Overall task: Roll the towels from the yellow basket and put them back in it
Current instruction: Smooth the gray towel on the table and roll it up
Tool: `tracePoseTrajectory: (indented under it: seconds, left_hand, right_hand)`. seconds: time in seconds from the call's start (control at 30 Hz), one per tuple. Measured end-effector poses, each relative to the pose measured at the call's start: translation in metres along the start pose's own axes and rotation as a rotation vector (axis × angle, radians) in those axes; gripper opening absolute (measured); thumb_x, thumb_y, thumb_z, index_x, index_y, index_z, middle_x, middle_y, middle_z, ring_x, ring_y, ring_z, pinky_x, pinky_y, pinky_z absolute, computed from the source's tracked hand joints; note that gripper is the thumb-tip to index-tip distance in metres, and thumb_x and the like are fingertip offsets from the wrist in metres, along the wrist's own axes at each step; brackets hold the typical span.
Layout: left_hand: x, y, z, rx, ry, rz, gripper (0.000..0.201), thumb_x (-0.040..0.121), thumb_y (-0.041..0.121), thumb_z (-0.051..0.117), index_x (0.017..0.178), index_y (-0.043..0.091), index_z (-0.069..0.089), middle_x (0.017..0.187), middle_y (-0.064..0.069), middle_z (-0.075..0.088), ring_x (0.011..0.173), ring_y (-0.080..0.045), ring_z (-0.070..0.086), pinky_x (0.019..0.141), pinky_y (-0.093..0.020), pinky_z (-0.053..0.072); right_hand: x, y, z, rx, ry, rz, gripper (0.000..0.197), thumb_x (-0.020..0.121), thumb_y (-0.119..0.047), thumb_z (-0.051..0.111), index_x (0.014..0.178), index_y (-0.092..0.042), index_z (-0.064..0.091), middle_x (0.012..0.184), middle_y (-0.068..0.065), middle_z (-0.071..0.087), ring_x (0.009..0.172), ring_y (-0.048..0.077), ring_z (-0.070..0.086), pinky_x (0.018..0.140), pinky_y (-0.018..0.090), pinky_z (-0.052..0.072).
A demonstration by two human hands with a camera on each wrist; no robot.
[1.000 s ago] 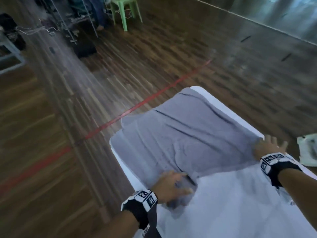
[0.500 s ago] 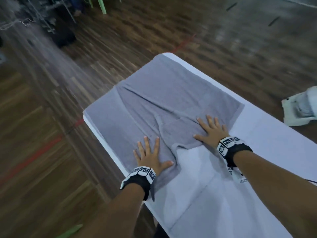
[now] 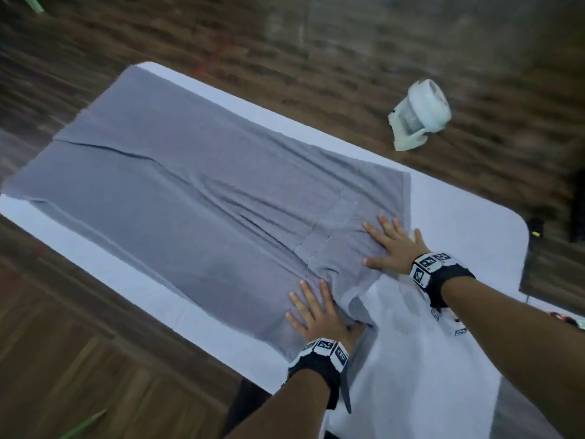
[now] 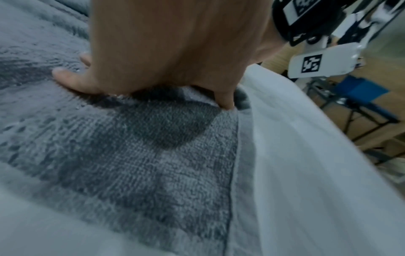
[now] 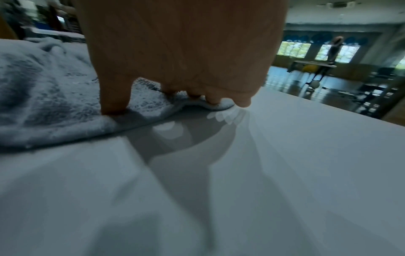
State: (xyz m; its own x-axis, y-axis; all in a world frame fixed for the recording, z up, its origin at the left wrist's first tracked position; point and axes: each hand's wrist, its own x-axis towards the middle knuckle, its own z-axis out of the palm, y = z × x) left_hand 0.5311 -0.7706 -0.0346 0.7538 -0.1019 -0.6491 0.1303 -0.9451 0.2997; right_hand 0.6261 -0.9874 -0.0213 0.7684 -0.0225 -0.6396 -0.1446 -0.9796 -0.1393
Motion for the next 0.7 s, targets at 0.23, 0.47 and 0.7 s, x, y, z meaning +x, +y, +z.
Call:
tracePoseTrajectory:
  seconds: [0.23,0.47,0.7]
  left_hand:
    - [-0.085,0.082,0.053,0.209,-0.369,0.271,0.098,0.084,0.058,0.054,0.15,0.025,-0.011,0.143,-0.014,-0.045,0.135,-0.046,-0.03,0.113,-0.06,0.007]
    - [-0.078,-0.009,-0.018,0.143,-0.155,0.616,0.045,0.084,0.031,0.052,0.127,0.016,0.054,0.126,-0.01,0.054,0.118,-0.033,0.046,0.097,-0.04,0.033]
    - [-0.009,-0.179,-0.109,0.316,0.087,0.727,0.031,0.068,0.008,0.068,0.098,0.015,0.068,0.095,-0.007,0.064,0.089,-0.036,0.06,0.075,-0.041,0.047]
  right_hand:
    - [-0.096,0.122,0.05,0.198,-0.009,0.267,0.092,0.081,-0.062,0.06,0.148,-0.051,-0.003,0.159,-0.016,-0.014,0.149,0.021,-0.008,0.113,0.063,-0.004]
    - [-0.158,0.068,0.089,0.614,0.753,0.437,0.047,0.085,-0.02,0.061,0.13,-0.008,0.054,0.131,0.02,0.053,0.123,0.036,0.047,0.107,0.052,0.033]
    - [-0.218,-0.099,0.203,0.788,0.614,0.409,0.024,0.082,-0.005,0.068,0.101,-0.019,0.07,0.101,0.002,0.06,0.097,0.024,0.06,0.09,0.039,0.05]
